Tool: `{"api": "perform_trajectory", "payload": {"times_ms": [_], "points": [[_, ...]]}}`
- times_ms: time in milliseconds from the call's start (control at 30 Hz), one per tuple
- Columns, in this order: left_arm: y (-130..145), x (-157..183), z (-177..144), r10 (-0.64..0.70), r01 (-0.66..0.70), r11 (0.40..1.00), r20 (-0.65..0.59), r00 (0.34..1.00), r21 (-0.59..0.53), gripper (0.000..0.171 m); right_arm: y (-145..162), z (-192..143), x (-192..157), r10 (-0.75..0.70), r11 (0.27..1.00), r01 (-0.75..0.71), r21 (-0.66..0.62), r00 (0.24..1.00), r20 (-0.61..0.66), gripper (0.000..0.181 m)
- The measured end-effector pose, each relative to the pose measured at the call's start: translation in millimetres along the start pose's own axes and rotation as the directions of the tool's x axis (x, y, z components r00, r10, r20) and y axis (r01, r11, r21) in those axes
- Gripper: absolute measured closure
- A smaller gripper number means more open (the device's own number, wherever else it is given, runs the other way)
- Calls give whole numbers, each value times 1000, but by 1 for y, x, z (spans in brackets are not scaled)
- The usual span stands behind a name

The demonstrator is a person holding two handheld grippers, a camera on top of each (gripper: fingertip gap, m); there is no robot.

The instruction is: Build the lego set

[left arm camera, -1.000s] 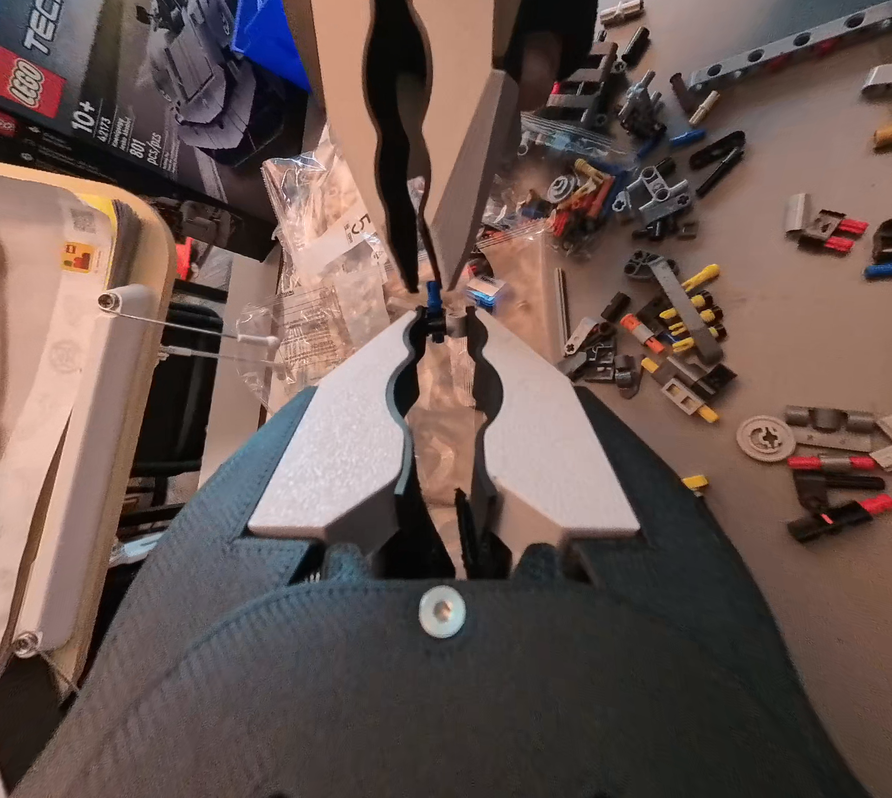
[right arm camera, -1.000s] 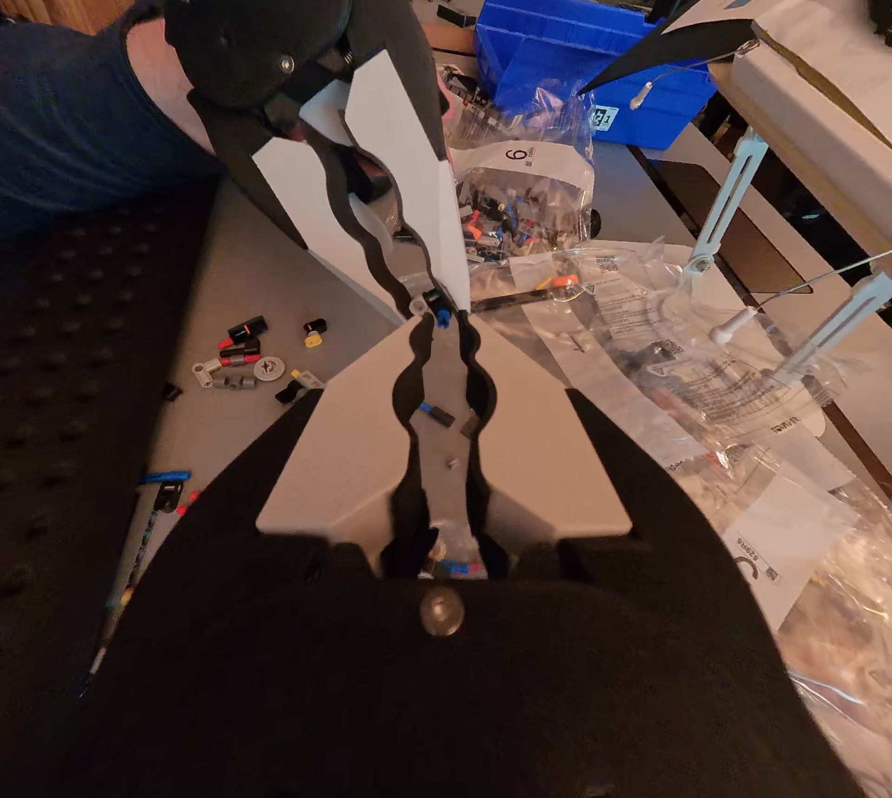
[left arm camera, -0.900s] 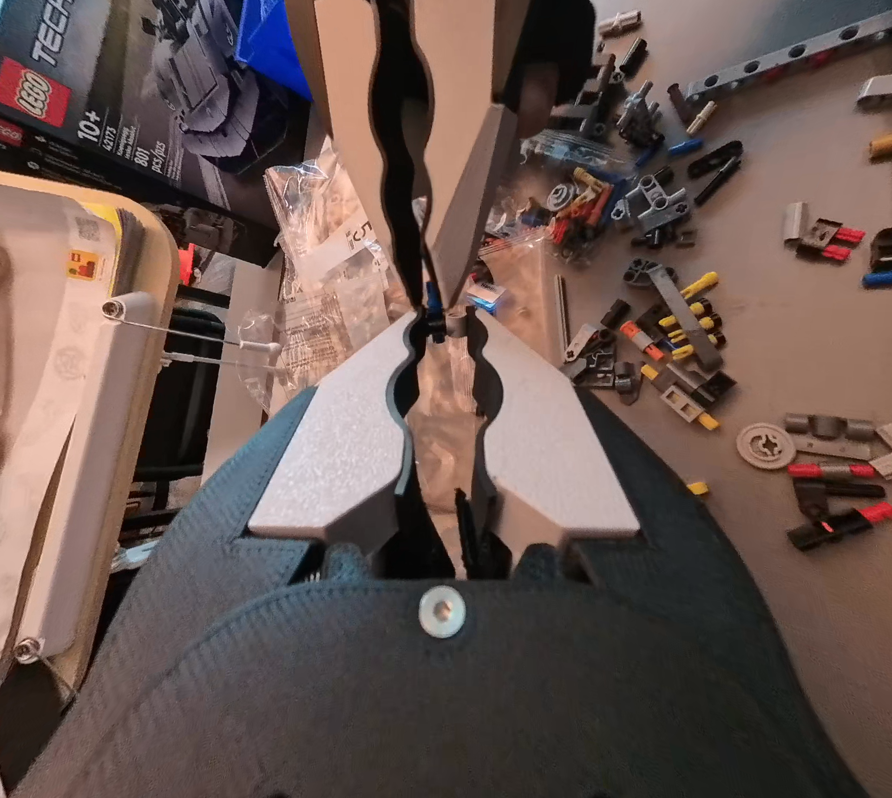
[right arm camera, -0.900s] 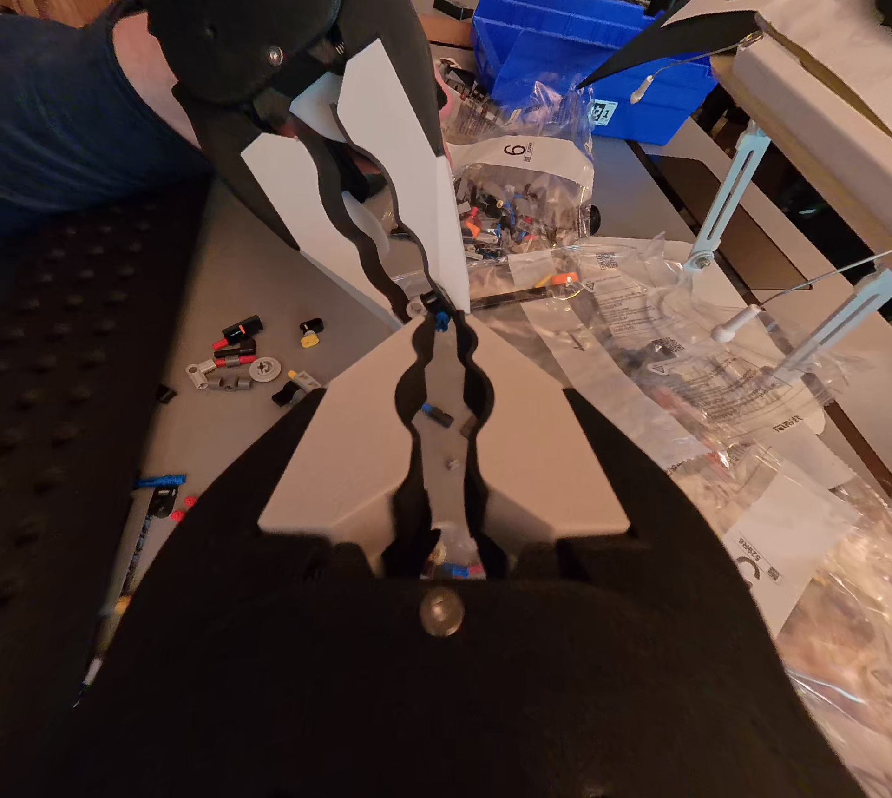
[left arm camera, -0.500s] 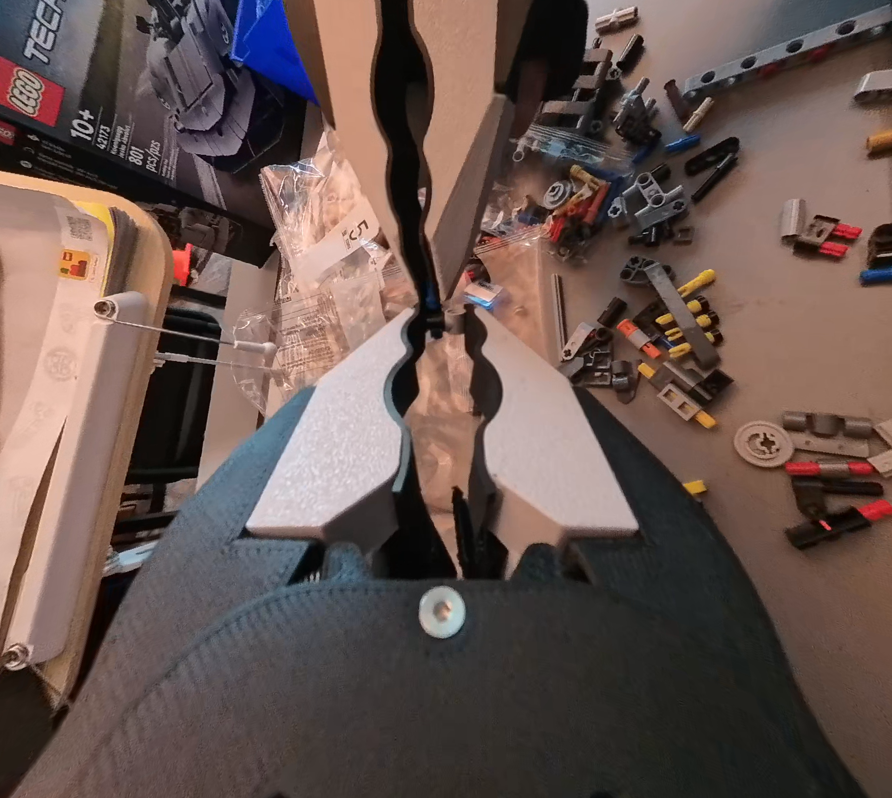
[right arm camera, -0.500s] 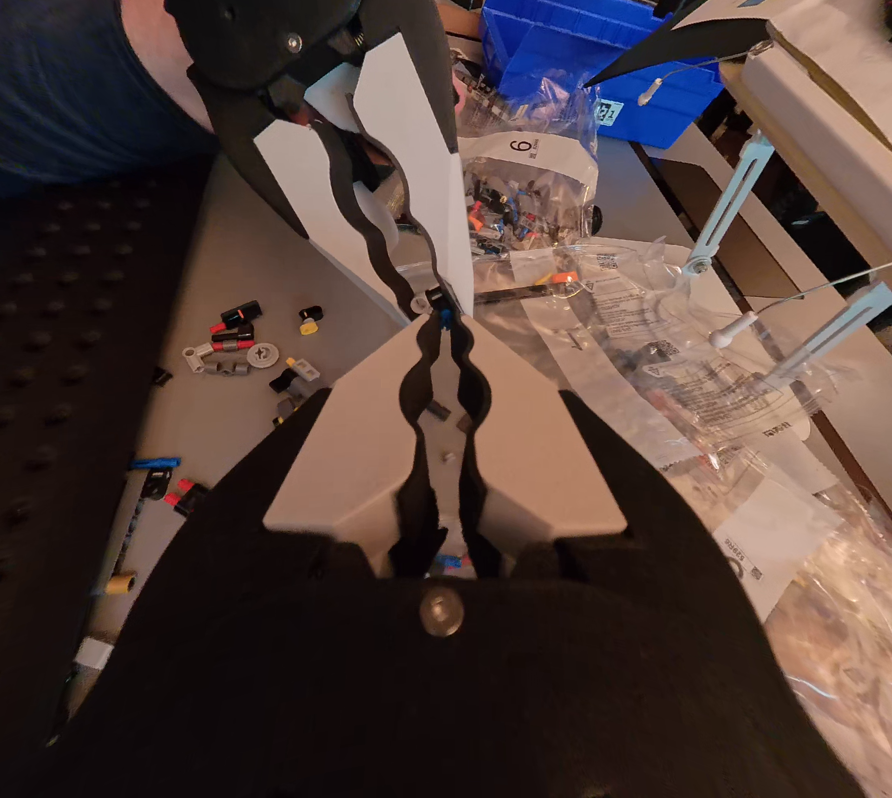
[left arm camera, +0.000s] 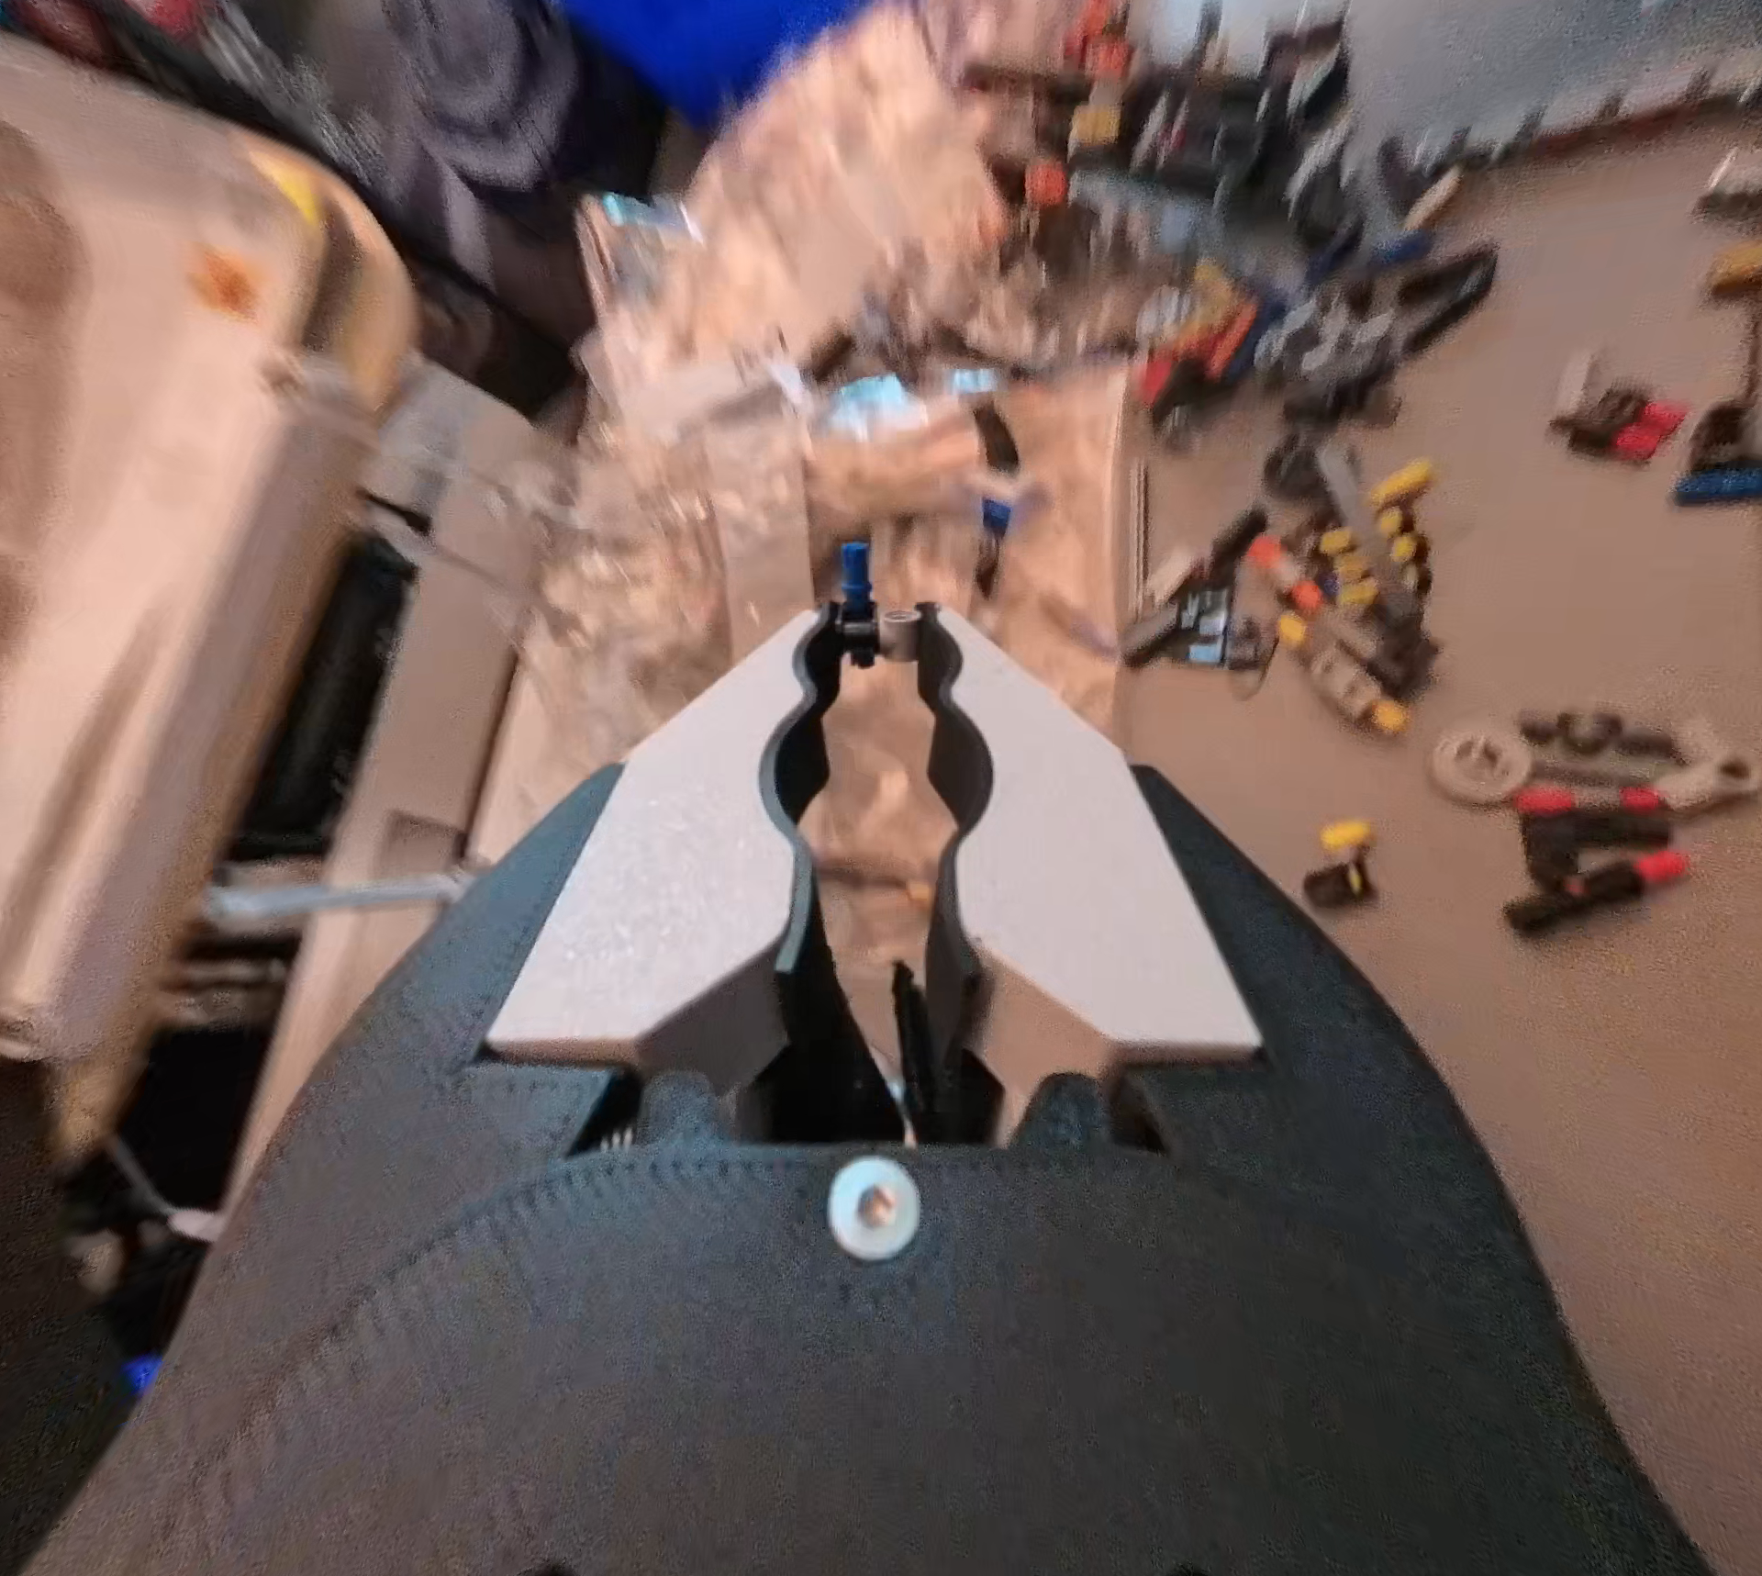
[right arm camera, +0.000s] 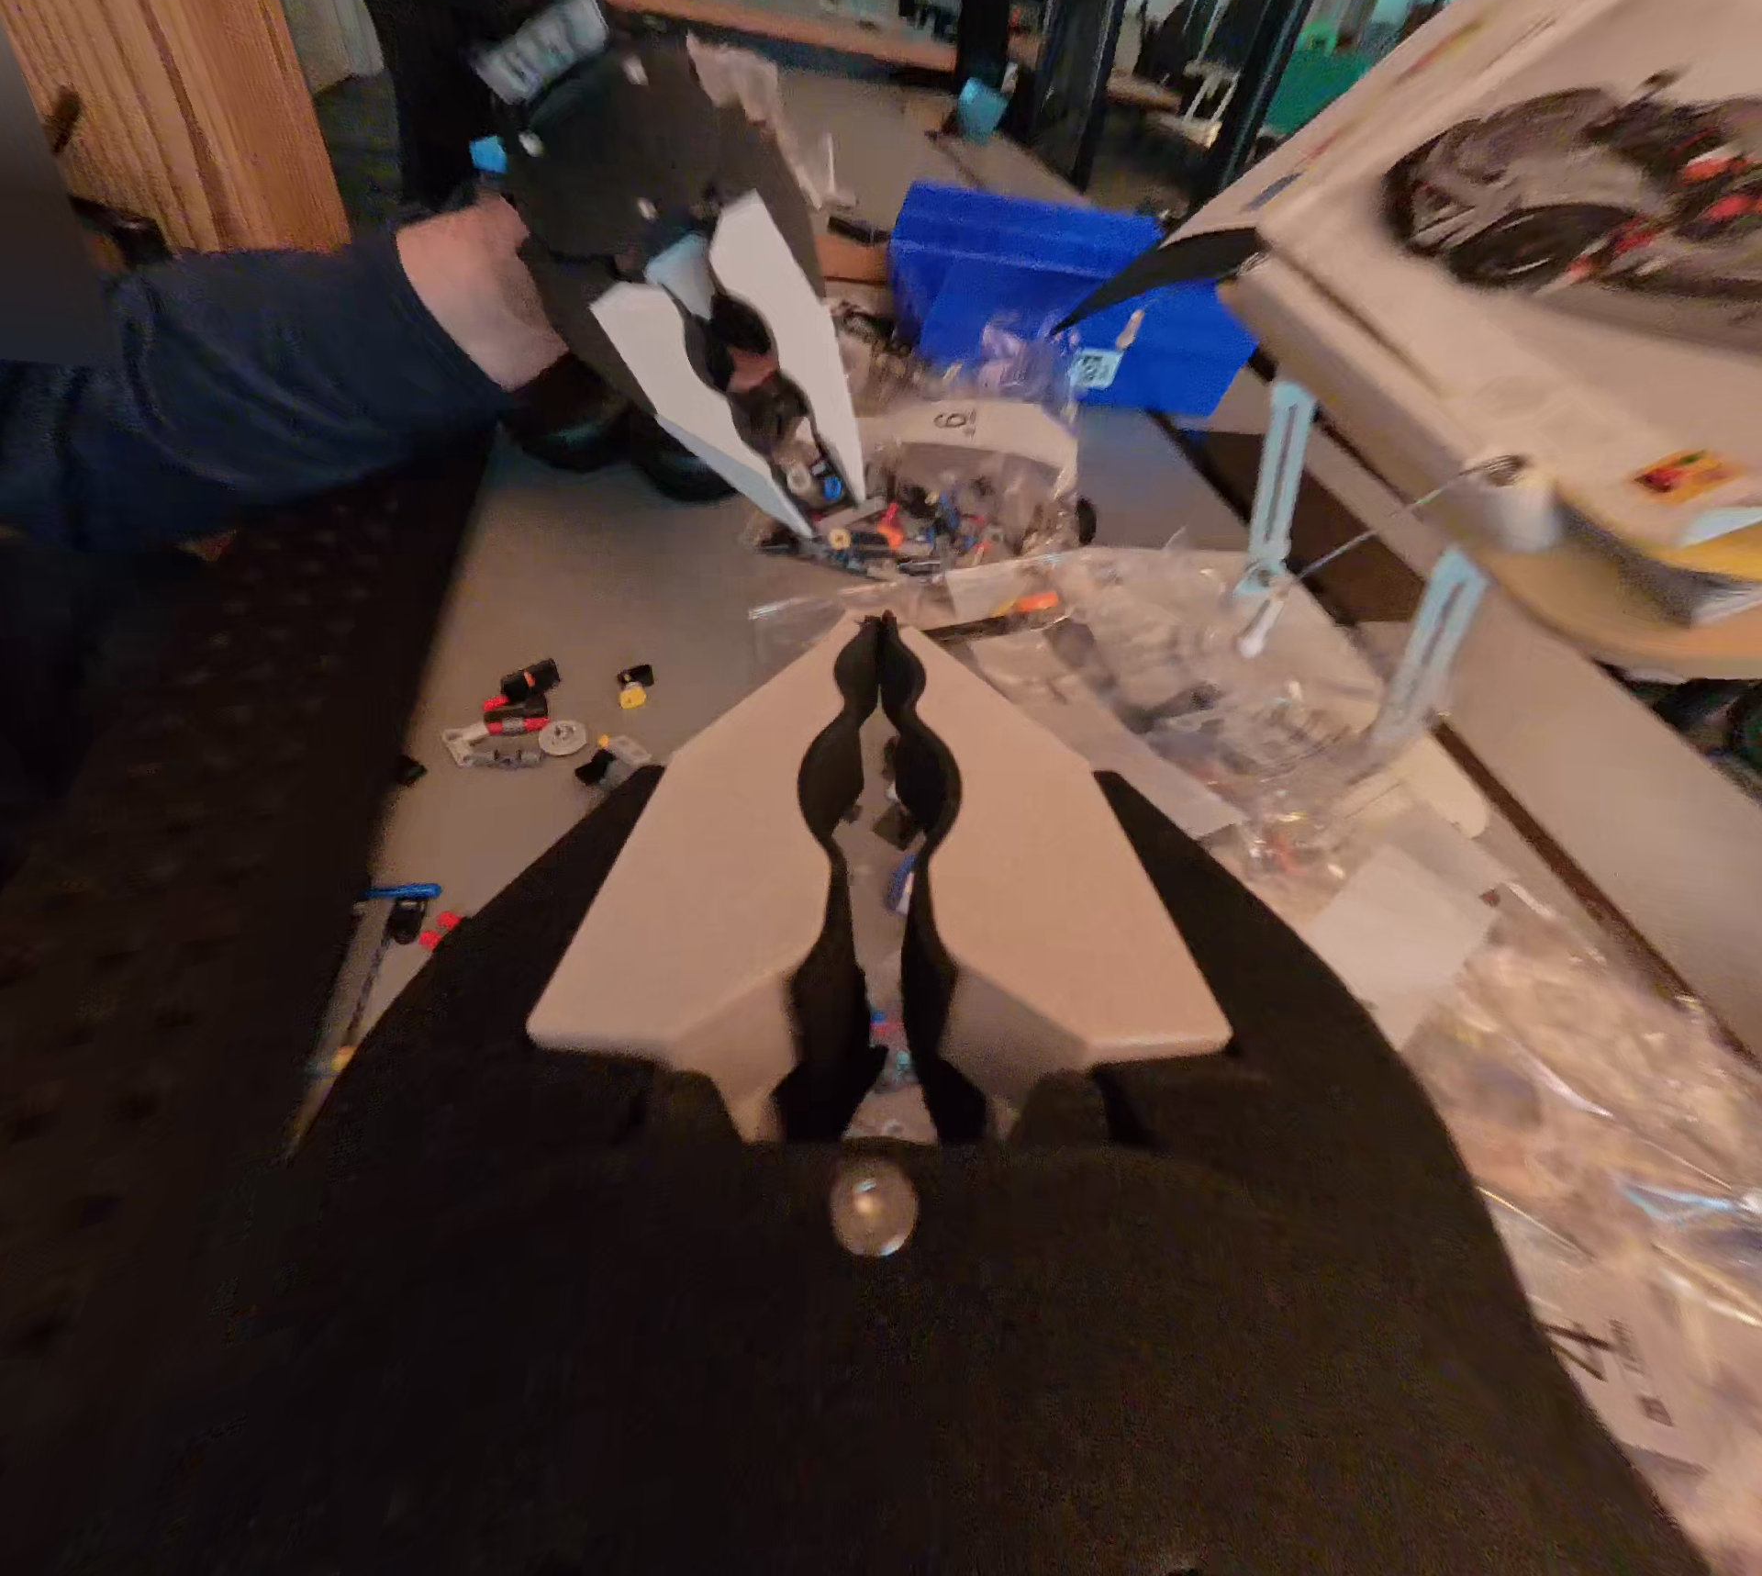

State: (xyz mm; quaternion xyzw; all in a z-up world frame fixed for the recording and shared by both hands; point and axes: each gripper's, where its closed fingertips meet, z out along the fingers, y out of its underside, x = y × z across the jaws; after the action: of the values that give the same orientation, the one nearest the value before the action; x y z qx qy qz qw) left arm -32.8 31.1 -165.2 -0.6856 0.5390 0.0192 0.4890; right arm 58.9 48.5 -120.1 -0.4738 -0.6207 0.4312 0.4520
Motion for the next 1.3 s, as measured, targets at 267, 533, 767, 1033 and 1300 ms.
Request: {"api": "perform_trajectory", "payload": {"times_ms": [267,533,767,1033,1300], "points": [[-27,9,26,134,-139,989,90,987,50,156,24,63,-12,76,992,-72,-99,997,34,177],[-26,5,38,267,-265,964,181,947,-35,157,23,64,-4,170,984,-169,-65,985,14,175],[-25,-5,45,340,-321,940,268,901,-116,157,25,63,7,217,974,-220,-60,975,-54,178],[-28,-13,49,292,-270,956,319,902,-112,156,23,62,14,173,982,-182,-59,976,-133,180],[-26,-12,48,221,-201,975,303,927,-97,156,21,59,12,69,990,-88,-109,984,-163,181]]}}
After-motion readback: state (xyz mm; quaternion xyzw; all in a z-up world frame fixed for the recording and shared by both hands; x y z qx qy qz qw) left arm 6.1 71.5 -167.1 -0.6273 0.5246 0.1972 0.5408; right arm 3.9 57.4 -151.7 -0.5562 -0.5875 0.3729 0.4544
